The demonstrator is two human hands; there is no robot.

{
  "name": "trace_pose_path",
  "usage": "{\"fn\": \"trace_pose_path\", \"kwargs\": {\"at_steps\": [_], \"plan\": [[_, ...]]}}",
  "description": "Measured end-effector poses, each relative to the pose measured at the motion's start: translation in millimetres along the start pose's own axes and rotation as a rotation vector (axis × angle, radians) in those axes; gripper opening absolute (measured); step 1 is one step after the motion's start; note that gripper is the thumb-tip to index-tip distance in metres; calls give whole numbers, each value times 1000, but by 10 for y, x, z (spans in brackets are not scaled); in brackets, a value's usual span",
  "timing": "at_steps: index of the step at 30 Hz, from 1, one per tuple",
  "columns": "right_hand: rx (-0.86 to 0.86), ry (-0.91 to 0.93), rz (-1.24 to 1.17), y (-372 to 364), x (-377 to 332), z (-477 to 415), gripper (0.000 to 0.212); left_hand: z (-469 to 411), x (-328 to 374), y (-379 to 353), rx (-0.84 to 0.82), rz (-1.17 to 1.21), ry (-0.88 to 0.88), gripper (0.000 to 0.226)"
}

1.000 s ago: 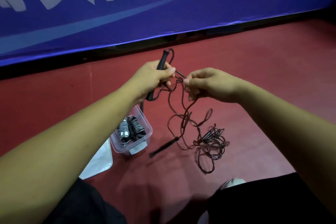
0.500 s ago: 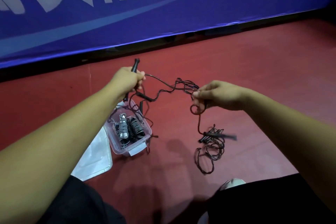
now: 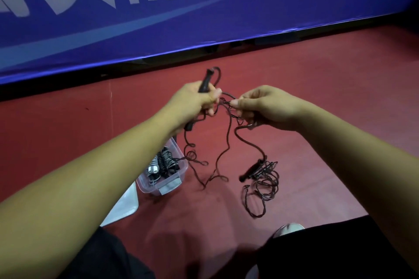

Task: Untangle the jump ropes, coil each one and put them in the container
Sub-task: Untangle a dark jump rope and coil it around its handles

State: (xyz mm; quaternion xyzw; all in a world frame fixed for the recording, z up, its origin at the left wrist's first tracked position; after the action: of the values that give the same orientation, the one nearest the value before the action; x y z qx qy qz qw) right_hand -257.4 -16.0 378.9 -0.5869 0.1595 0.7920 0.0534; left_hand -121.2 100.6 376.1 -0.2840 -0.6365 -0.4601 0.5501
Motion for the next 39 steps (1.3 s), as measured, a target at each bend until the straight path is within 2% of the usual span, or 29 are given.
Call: {"fn": "trace_pose_path", "kwargs": {"at_steps": [4,9,13,15,18,21,22,23,25,27,29,31,36,38,39], "plan": [[-28,-20,53,93,158,17,23,-96,-27,265,233,276,65,26],[-134,-121,216,104,226,80,17,-130,-199,422,333,346,205,27],[43,-56,387,222,162,74,16,-164,-223,563,414,461,240,27],[51,-67,305,237,184,93,16,-167,-240,637,439,448,231,26],[53,-99,127,215,206,119,20,-158,-290,626,402,241,249,23],[121,-85,-73,181,135,114,19,-110,-320,555,353,-392,264,24],[148,-71,-148,176,98,102,15,-84,-308,501,344,-508,239,24],[175,-57,-219,171,58,90,12,-64,-314,417,302,-479,223,26],[223,-32,-333,158,-27,68,9,-9,-363,157,127,-100,281,28],[254,-10,-411,137,-78,47,9,103,-378,-129,-75,263,441,33],[284,11,-476,117,-101,30,10,219,-405,-352,-238,475,592,44],[309,26,-542,107,-104,11,8,296,-385,-486,-331,632,649,49],[395,60,-556,229,-50,12,11,286,-279,-469,-355,639,547,33],[459,12,-420,311,14,53,16,246,-248,-408,-354,601,504,26],[508,-35,-271,352,50,78,26,231,-243,-382,-354,575,494,22]]}}
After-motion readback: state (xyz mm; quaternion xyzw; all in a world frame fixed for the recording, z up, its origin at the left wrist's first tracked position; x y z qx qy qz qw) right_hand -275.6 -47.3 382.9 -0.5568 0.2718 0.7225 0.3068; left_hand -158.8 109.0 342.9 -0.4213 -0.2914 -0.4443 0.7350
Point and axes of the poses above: each hand's wrist, its own z-axis away from the middle knuckle, its own y-axis out of the back of the hand, x = y × z, the point moved 4 cm from there along -z, towards the middle knuckle, and after that the axes turned 2 degrees about -z, right-handed, at the moved point
